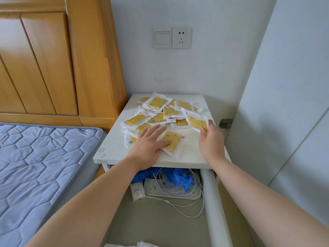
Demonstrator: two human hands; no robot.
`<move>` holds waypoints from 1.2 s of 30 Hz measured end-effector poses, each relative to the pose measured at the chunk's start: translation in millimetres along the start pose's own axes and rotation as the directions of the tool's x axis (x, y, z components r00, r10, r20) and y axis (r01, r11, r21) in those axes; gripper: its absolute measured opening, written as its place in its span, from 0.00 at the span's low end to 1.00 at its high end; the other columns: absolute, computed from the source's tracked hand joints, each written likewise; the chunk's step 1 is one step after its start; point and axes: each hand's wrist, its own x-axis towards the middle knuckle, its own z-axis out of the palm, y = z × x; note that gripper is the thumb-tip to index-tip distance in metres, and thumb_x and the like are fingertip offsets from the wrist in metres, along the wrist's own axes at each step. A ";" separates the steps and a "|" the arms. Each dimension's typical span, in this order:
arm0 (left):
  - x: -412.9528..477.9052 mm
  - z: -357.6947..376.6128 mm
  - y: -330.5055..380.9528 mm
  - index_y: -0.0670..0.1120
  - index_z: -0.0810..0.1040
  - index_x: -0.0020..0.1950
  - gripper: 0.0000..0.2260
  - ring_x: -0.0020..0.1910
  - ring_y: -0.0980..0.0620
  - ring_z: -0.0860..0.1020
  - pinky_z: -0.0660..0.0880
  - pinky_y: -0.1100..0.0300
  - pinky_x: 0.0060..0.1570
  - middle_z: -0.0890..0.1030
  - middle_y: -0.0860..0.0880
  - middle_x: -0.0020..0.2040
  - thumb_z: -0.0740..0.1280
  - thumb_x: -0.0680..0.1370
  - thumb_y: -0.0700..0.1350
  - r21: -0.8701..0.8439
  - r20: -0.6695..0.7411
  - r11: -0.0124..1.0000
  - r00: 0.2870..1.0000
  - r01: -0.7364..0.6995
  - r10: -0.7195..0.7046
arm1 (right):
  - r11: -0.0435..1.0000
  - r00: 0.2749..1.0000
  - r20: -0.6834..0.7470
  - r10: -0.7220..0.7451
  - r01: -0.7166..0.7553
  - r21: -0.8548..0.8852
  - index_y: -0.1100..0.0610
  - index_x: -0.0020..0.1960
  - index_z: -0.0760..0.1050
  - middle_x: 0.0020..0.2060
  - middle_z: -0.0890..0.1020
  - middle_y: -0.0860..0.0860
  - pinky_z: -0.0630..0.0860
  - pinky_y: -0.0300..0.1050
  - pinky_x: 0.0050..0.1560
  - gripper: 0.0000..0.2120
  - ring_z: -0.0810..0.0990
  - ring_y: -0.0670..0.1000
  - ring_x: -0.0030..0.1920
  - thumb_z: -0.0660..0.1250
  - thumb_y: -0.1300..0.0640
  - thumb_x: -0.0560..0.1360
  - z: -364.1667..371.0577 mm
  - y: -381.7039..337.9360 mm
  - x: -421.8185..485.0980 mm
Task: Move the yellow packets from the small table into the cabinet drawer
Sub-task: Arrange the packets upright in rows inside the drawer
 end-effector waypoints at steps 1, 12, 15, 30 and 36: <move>-1.6 0.4 0.3 0.55 0.74 0.68 0.22 0.74 0.45 0.58 0.50 0.48 0.74 0.64 0.48 0.74 0.50 0.78 0.51 0.032 -0.012 0.999 0.999 -0.034 0.035 | 0.991 0.994 -0.057 0.090 -0.084 0.100 0.63 0.57 0.72 0.43 0.77 0.53 0.69 0.44 0.41 0.09 0.73 0.52 0.42 0.59 0.61 0.79 -1.1 1.3 1.3; 0.0 2.8 -1.8 0.53 0.70 0.72 0.25 0.70 0.50 0.63 0.53 0.53 0.71 0.75 0.53 0.64 0.48 0.79 0.59 0.065 0.023 0.998 1.000 -0.022 0.020 | 0.766 0.901 0.234 0.365 -0.434 0.475 0.58 0.35 0.76 0.24 0.74 0.51 0.67 0.40 0.28 0.12 0.68 0.47 0.21 0.69 0.55 0.76 -15.5 15.1 15.8; 1.6 3.6 0.3 0.49 0.64 0.75 0.31 0.74 0.51 0.58 0.48 0.57 0.73 0.69 0.52 0.71 0.51 0.77 0.63 0.043 0.022 0.992 0.993 0.115 -0.116 | 0.830 0.914 0.282 0.291 -0.388 0.400 0.58 0.33 0.76 0.24 0.74 0.50 0.65 0.39 0.28 0.13 0.69 0.45 0.23 0.70 0.54 0.74 -11.9 8.8 14.6; 1.4 3.1 1.4 0.45 0.68 0.72 0.27 0.75 0.47 0.58 0.53 0.49 0.74 0.67 0.46 0.73 0.48 0.77 0.55 -0.145 -0.212 0.905 0.881 0.401 -0.424 | 0.887 0.714 0.648 -0.266 0.445 -0.126 0.52 0.71 0.67 0.70 0.69 0.48 0.60 0.46 0.70 0.21 0.64 0.49 0.70 0.55 0.46 0.80 10.3 -11.9 -6.6; 7.9 4.2 -0.1 0.49 0.65 0.73 0.22 0.75 0.47 0.54 0.51 0.44 0.74 0.61 0.48 0.76 0.53 0.79 0.49 -0.060 -0.014 0.788 0.789 0.613 -0.614 | 0.882 0.787 0.614 -0.063 0.332 -0.335 0.51 0.71 0.63 0.68 0.68 0.49 0.63 0.54 0.68 0.22 0.64 0.52 0.69 0.50 0.46 0.79 18.5 -19.3 -12.5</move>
